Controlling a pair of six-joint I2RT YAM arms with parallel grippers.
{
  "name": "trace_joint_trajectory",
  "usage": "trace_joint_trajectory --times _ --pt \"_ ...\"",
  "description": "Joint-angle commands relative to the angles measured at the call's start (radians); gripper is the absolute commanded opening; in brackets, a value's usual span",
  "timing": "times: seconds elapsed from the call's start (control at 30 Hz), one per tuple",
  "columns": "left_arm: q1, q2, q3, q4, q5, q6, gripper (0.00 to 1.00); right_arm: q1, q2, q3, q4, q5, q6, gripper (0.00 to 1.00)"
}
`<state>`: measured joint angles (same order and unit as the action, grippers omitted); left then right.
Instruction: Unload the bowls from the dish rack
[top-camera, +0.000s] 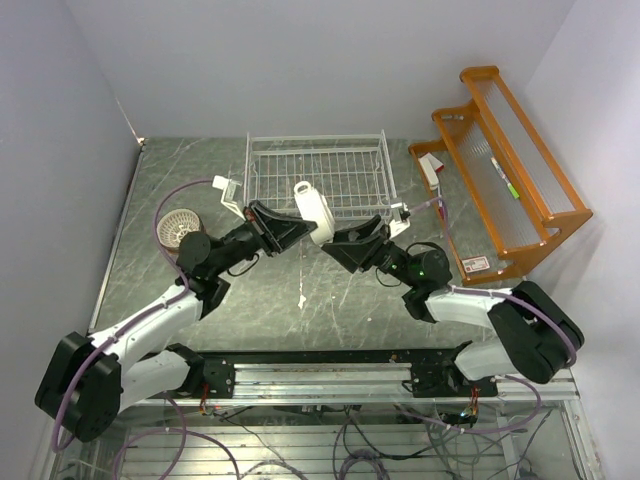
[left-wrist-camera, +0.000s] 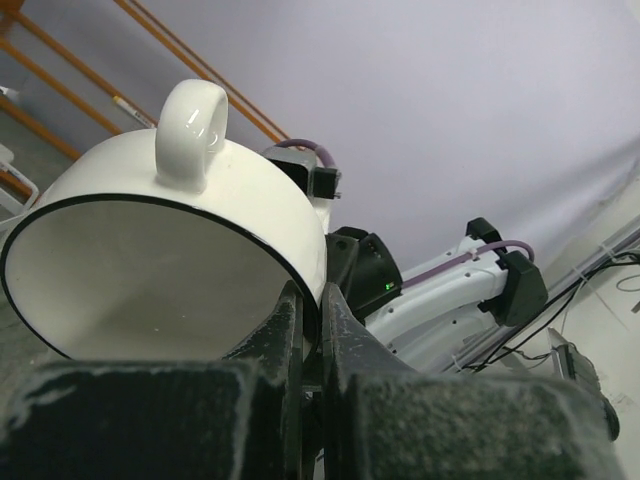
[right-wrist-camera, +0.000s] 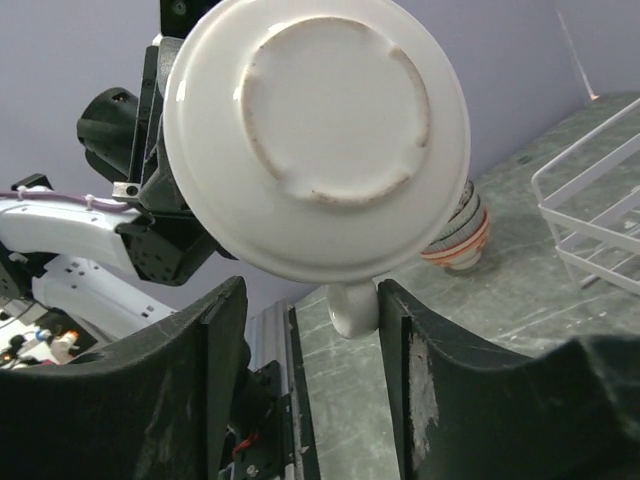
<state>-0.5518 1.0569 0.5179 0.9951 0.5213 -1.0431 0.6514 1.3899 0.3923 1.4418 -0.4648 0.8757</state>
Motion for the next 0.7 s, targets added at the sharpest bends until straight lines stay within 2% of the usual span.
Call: trace_joint_trajectory --times 0.0,0.2,0.47,0.67 --pt "0.001 0.003 0.080 -0.107 -0.007 0.111 0.07 0.004 -0.074 0.004 -0.018 0.037 -0.059 0.55" --pt "0.001 0.019 0.229 -0.508 -0.036 0.282 0.07 0.000 -0.193 0.002 -0.253 0.116 -0.171 0.58" --pt "0.002 0.055 0.360 -0.851 -0.120 0.447 0.07 -0.013 -0.310 0.018 -0.517 0.224 -0.240 0.58" --pt "0.001 0.135 0.455 -1.105 -0.240 0.542 0.07 -0.025 -0.308 0.038 -0.585 0.221 -0.225 0.58"
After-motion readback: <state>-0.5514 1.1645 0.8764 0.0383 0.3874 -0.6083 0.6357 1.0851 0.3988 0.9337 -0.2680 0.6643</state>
